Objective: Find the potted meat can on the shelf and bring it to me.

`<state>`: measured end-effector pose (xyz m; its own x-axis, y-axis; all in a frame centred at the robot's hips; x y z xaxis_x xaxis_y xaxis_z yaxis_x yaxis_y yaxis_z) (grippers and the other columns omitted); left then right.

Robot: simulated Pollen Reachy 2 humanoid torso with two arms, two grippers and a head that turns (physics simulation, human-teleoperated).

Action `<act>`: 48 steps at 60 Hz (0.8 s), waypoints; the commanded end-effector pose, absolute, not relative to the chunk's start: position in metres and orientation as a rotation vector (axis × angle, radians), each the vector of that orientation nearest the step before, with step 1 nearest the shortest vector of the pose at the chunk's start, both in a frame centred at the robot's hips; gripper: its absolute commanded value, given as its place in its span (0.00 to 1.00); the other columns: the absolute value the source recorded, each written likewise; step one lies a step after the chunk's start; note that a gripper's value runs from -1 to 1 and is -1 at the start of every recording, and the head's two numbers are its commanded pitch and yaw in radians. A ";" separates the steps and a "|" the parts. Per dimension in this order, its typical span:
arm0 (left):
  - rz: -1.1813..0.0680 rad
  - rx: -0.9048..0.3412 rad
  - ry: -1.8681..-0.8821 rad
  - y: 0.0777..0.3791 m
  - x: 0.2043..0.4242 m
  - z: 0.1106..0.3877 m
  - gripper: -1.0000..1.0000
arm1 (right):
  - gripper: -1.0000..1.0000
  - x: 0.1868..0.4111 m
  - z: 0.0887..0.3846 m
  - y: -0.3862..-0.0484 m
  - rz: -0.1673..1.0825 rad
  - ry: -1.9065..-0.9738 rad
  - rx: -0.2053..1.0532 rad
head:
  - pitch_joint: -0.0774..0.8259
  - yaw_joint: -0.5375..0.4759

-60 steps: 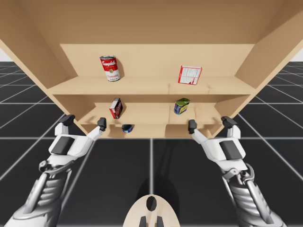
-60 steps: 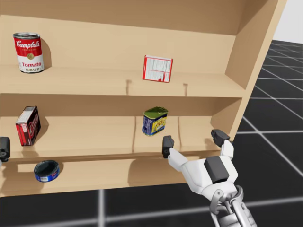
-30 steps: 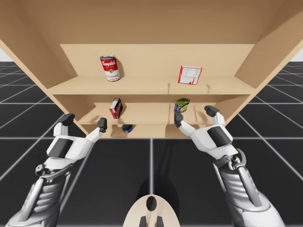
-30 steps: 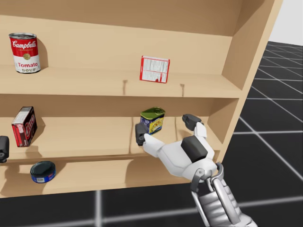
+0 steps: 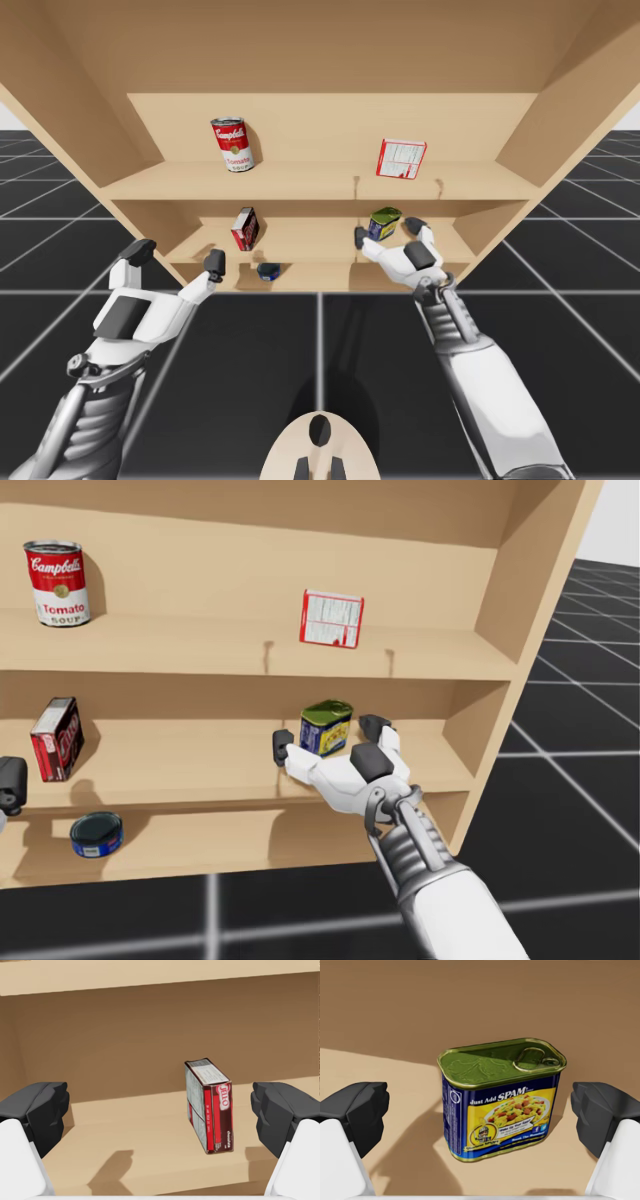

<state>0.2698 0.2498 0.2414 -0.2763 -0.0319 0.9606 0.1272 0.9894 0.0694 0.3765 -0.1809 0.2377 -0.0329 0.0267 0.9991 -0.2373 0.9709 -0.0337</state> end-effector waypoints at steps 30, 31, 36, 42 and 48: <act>-0.160 -0.058 -1.860 0.247 0.265 0.243 0.00 | 1.00 0.420 0.213 -0.179 0.186 -1.580 0.057 | 0.52 0.32; -0.160 -0.058 -1.860 0.247 0.265 0.243 0.00 | 1.00 0.419 0.214 -0.179 0.185 -1.580 0.060 | 0.52 0.32; -0.159 -0.059 -1.862 0.247 0.265 0.243 0.00 | 1.00 0.412 0.218 -0.179 0.196 -1.585 0.064 | 0.52 0.32; -0.157 -0.060 -1.863 0.247 0.265 0.243 0.00 | 1.00 0.402 0.228 -0.179 0.204 -1.615 0.063 | 0.52 0.32; -0.155 -0.059 -1.864 0.247 0.264 0.243 0.00 | 1.00 0.390 0.243 -0.178 0.210 -1.662 0.056 | 0.52 0.32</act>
